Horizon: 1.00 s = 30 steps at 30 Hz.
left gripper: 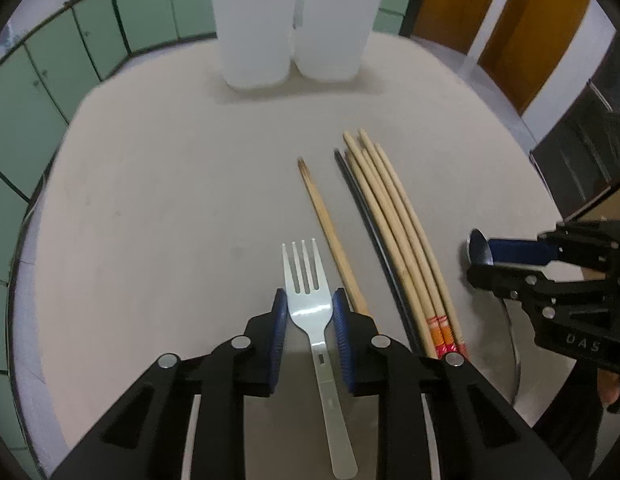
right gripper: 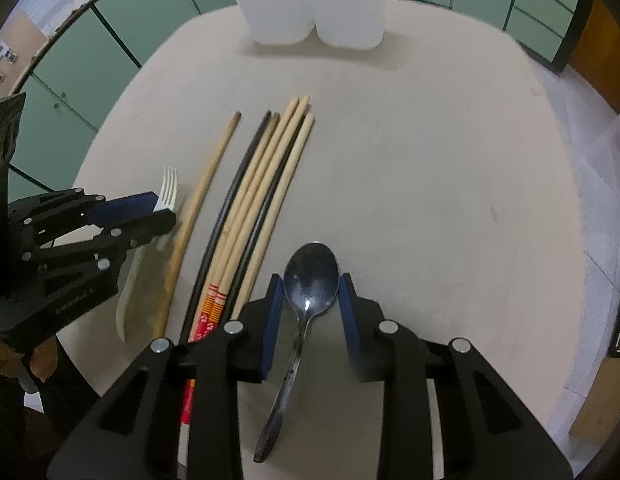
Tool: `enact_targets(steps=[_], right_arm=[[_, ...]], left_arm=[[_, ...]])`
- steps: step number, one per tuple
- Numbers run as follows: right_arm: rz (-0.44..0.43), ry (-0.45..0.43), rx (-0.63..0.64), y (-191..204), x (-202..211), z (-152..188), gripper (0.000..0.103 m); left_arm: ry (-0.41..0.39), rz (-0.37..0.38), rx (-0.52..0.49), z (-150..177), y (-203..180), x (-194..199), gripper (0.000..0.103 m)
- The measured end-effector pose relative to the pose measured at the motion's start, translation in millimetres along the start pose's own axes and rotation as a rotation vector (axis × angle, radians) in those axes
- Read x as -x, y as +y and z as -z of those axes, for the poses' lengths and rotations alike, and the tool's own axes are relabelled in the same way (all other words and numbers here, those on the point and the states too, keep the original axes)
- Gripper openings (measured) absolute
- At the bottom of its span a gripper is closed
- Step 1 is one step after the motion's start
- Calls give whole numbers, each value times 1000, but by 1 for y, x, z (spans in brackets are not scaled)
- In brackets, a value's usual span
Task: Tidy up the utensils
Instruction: 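Grasp the white fork with the left tool while the right tool grasps the metal spoon, then lift the fork with the left tool while the right tool lifts the spoon toward the holder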
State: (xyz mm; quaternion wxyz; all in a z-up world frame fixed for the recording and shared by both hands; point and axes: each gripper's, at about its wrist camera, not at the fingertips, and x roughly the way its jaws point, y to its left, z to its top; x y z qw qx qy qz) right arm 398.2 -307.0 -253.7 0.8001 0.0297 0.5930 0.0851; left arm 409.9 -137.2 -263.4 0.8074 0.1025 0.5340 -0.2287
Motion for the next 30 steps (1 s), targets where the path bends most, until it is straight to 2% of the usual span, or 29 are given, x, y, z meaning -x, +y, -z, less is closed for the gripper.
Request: enact_targets(steps=[3,8,9,15,18,22,26,28,30], right_arm=[[6,-60,21,2,29,11,27],[8,-130,35,4,47,2,27],[9,-141,38,4,52,-1,27],[5,-194,58,8,74,3,27],[5,-222,65,17,86,3,27],[4,-244,71,17,96,2,27],[8,-255,76,20,95,4,27],[4,-258,74,20,97,6,27],[-2,-258,72,17,98,7,27]], left_arm=[[-86,-6,-3,-1,-1,23,23],[-201,5,-5,-9,1,60,23],[-214,7,-3,-14,-3,62,18],[-275,8,-8,-24,3,87,16],[-283,20,-7,-27,6,94,10],[-234,22,12,-29,11,81,10],[-99,0,46,-25,20,34,11],[-61,-25,52,-26,21,17,14],[-21,-33,54,-28,20,-1,24]])
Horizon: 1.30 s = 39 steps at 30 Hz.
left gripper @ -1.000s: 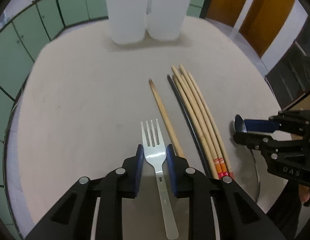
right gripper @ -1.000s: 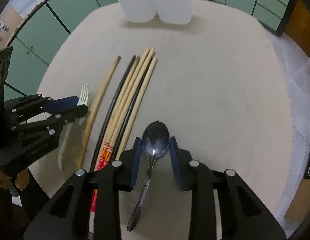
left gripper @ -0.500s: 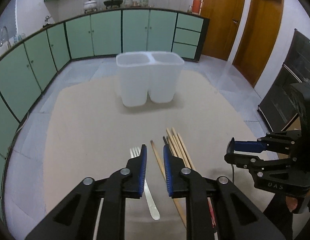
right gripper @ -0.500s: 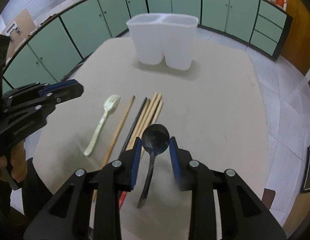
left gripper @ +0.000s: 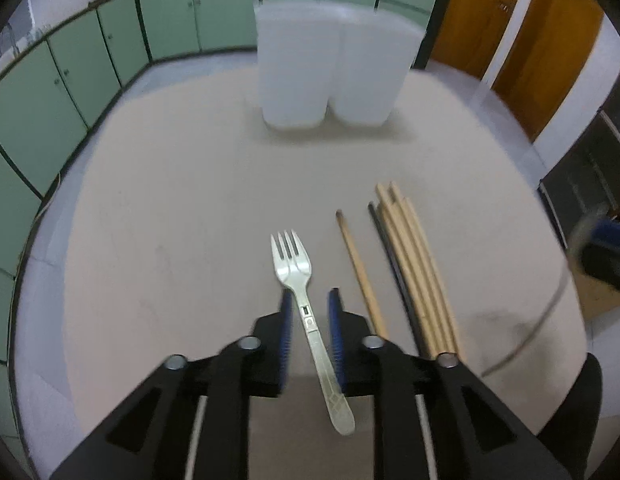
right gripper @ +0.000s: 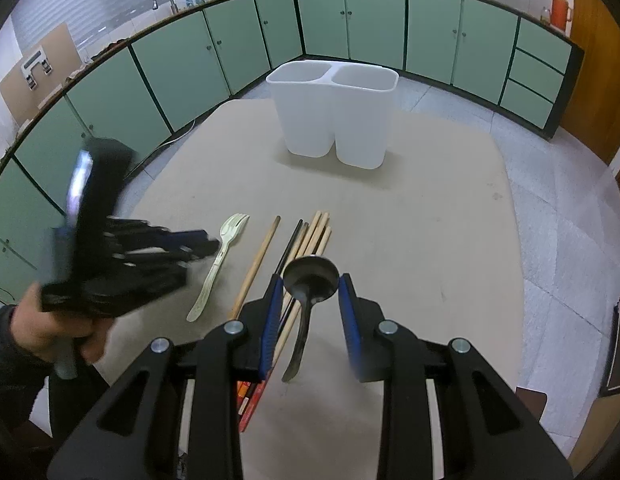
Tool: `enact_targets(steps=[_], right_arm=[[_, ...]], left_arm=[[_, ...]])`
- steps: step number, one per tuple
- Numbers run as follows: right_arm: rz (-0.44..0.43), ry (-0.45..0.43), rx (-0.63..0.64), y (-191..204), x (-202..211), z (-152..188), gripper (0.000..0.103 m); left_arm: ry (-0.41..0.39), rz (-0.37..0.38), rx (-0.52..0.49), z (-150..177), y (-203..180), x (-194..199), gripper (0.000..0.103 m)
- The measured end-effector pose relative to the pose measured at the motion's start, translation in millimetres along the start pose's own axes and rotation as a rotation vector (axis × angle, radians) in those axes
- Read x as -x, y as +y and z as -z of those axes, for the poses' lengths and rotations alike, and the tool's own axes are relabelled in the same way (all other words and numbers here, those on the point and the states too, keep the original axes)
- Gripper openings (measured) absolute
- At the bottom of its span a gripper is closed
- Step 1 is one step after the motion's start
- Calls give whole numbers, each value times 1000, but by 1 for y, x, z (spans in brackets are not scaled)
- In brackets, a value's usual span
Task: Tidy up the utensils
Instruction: 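Lift the fork with the left tool while the right tool lifts the spoon toward the holder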
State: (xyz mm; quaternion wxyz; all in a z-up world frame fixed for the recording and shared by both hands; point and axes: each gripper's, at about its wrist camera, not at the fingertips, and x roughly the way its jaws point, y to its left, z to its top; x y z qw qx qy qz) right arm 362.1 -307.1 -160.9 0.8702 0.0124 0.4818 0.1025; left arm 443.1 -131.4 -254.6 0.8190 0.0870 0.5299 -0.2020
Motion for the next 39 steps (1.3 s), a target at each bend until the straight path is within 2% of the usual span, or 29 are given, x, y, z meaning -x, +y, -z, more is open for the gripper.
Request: enact_targets(steps=[4,6,8,10,11,14,20,27,39], right_arm=[[-1,4,3,-2,1,0,27],[-6,5,1,-3,1,0,27],[-7,7,1,-4,0,-1,27],[-7,7,1,-5,-1,-1,27],[-7,6,2,-5,-1,-1,27],[-4,4,6,-5,-1,-2,27],[3,-8,12,-1,0,-4,27],[23,-30,29,5,9,-13,27],[54,-45,65,8,26,-47,27]], left_arm=[[68,-9,19,-7,2,-30,25],[56,-17,23,-15,2,-34,35],[61,-18,34,-23,4,-38,36],[66,-17,41,-26,6,-40,34],[66,-19,38,-27,5,-41,23],[54,-4,44,-29,11,-36,23],[-94,-23,29,-30,10,10,23],[-238,5,14,-41,9,78,23],[-394,16,-49,-66,-11,143,23]])
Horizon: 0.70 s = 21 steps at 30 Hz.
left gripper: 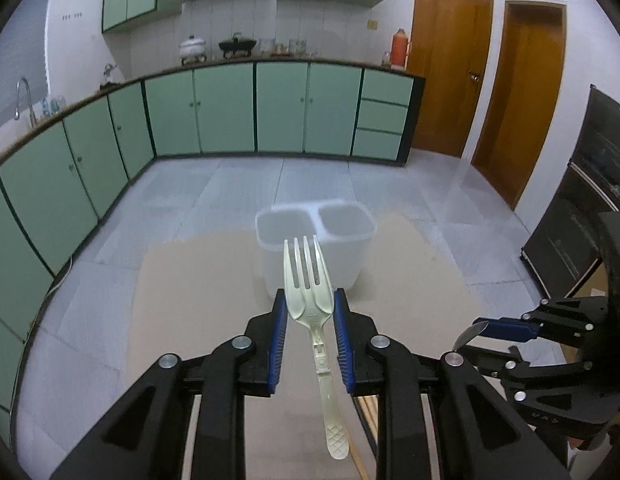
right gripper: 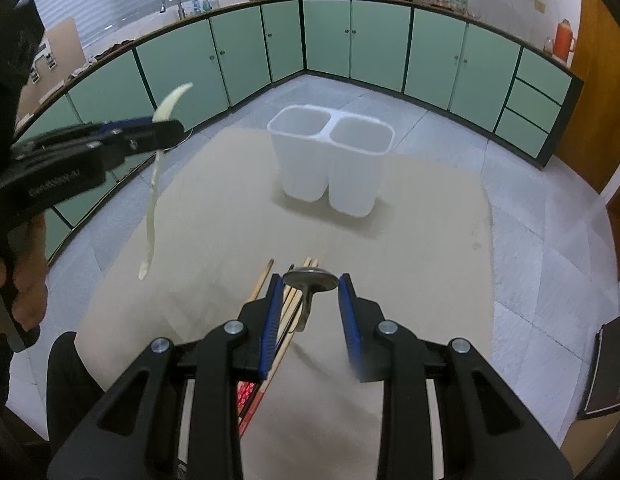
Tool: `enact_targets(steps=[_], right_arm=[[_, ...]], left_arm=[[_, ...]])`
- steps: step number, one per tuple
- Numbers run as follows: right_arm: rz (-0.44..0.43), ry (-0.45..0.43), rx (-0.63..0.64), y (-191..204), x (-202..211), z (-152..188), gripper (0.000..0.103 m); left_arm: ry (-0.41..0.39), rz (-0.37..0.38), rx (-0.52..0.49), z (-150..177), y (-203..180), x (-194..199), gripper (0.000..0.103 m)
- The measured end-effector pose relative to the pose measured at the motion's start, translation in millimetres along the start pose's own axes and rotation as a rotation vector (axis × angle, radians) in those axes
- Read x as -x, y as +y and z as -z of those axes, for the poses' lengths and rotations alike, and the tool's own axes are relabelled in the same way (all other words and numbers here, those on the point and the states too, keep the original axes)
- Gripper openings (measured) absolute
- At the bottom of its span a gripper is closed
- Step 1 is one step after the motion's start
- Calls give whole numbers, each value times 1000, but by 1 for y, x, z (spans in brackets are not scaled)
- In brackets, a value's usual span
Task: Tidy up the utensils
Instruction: 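Lift the fork with the left tool while the right tool lifts the spoon toward the holder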
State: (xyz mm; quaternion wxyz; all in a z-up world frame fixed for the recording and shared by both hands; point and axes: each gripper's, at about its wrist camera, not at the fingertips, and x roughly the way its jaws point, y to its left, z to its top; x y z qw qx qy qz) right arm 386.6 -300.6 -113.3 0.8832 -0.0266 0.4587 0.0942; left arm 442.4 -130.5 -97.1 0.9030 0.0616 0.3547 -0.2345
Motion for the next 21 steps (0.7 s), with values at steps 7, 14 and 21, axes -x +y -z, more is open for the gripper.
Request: enact_targets(steps=[7,14,21], right_arm=[[20,-18,16,-11,12,-44,27],[32,-40,18,-24,16,-99,27],[44,-70,0,-44,13,-151,27]], left_arm=[[-58,-7,-6,-40,1,3,23],[-101,-20,3,-78,6,-17,23],[-132,-21,29,-100,14,-50,23]])
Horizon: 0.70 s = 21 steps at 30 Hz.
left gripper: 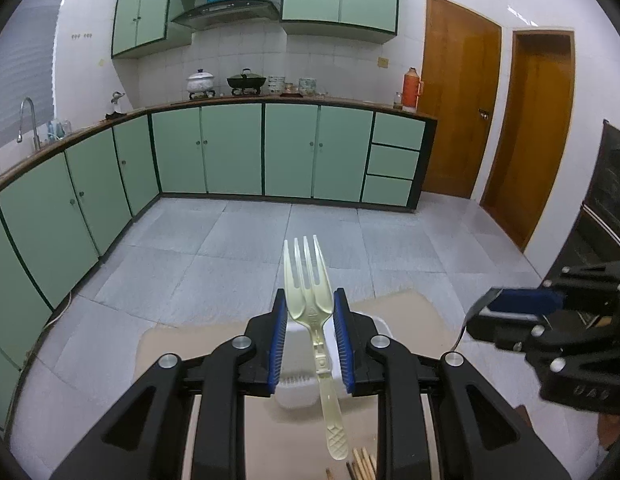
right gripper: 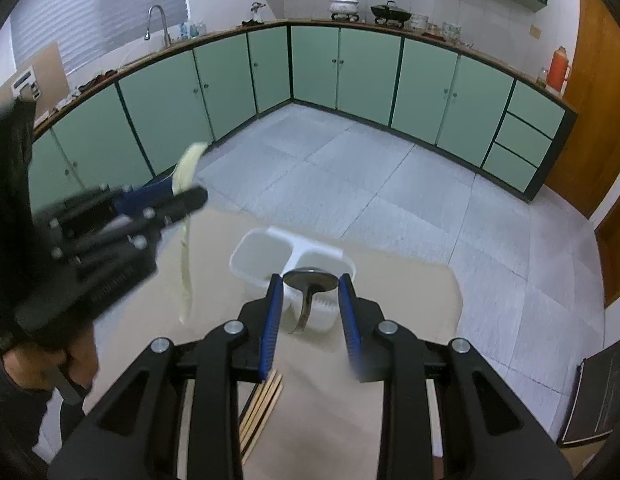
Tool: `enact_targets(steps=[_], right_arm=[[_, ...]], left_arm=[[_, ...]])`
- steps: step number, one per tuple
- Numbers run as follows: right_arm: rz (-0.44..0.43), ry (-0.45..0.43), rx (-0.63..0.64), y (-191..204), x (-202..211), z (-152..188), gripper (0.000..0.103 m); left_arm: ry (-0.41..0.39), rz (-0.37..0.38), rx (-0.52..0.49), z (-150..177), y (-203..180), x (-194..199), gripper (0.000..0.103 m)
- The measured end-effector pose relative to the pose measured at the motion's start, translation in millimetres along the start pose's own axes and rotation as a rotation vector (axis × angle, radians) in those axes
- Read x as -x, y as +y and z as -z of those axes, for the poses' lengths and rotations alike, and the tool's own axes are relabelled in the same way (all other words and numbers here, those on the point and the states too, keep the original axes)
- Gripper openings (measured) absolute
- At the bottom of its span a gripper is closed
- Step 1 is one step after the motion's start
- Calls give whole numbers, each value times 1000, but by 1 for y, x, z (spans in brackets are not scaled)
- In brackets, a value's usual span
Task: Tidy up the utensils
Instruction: 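Lift the fork with the left tool while the right tool lifts the spoon toward the holder, then drop the fork and spoon into the white holder, opening both tools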
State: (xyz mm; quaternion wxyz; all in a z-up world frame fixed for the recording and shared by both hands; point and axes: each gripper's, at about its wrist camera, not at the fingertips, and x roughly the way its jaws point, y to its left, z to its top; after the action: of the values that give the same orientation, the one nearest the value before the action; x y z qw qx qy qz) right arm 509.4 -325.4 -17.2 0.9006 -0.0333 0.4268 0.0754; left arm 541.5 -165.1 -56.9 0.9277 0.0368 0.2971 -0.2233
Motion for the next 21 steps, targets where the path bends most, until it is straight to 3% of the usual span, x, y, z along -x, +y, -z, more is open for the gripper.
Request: enact_targets(steps=[6,13,18,21], right_arm=[[20,4,-9,-11,-26,-20,27],[44,63,-21,-20,-82,-14,27],[38,92,-27,-24,-106,-11,28],[36,105,-32,-27,-113,-5,35]], left_arm=[[-15,-6,34,-6,15,-34,23],[-52,-40,31,3,25,-72,23],[-32,-71,24,13,32,-102,24],[-4,-84,26,30,34,-111,32]])
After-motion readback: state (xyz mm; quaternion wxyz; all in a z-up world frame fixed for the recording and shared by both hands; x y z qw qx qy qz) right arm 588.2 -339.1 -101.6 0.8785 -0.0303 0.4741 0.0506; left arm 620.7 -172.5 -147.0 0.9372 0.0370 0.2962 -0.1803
